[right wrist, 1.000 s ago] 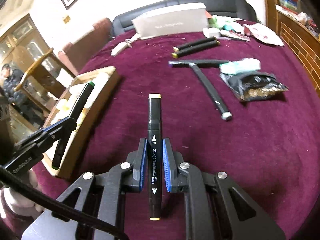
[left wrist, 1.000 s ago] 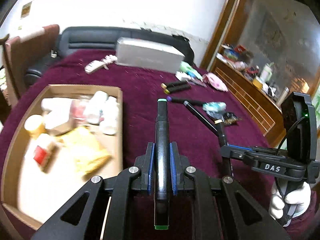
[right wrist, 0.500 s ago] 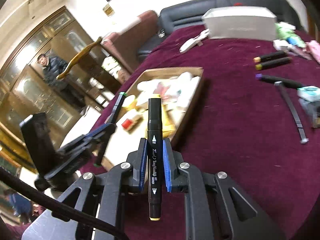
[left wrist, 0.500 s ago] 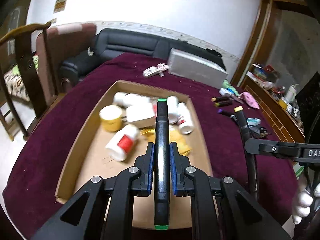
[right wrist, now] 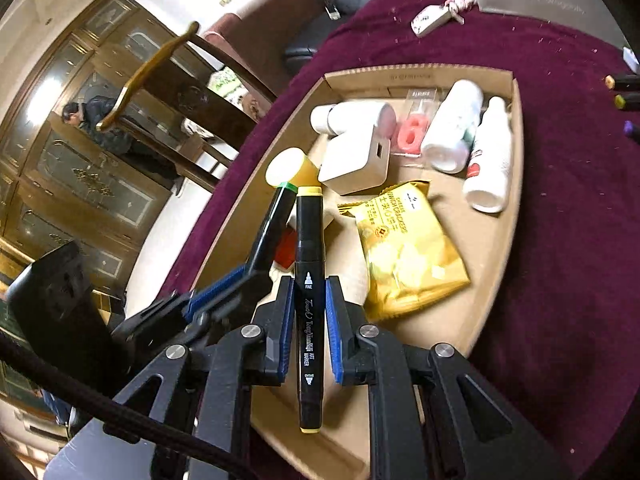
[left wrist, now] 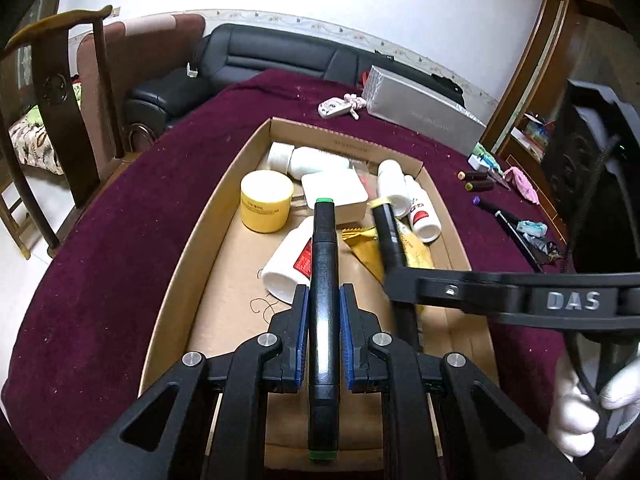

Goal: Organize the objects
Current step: 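Carry both markers into the box and lower them beside the red-label bottle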

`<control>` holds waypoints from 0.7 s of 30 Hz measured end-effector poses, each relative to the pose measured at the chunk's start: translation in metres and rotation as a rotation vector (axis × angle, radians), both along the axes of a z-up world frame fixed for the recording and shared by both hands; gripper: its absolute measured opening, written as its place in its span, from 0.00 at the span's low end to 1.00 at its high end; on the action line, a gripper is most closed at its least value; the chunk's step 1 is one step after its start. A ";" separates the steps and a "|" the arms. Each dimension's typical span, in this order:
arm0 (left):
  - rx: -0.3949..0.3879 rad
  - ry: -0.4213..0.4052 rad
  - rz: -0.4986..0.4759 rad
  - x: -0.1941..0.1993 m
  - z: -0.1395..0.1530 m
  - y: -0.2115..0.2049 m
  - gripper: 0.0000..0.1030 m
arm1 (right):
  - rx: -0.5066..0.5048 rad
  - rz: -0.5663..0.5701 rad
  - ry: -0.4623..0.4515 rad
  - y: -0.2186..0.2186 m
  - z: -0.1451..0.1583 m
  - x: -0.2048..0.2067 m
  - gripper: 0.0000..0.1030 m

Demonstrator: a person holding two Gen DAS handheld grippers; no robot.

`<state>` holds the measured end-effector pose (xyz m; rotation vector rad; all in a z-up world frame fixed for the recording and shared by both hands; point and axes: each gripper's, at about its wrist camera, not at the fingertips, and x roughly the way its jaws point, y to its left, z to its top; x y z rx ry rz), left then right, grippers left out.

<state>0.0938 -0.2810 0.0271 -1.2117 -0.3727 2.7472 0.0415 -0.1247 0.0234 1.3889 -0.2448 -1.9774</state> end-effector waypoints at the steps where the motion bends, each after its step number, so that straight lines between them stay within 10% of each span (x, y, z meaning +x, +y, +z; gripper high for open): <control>1: 0.006 -0.011 -0.004 -0.001 -0.002 -0.001 0.11 | 0.009 -0.002 -0.004 -0.003 -0.003 -0.002 0.13; 21: 0.079 -0.061 -0.024 -0.013 -0.015 -0.009 0.13 | 0.058 -0.052 -0.036 -0.005 -0.021 -0.023 0.13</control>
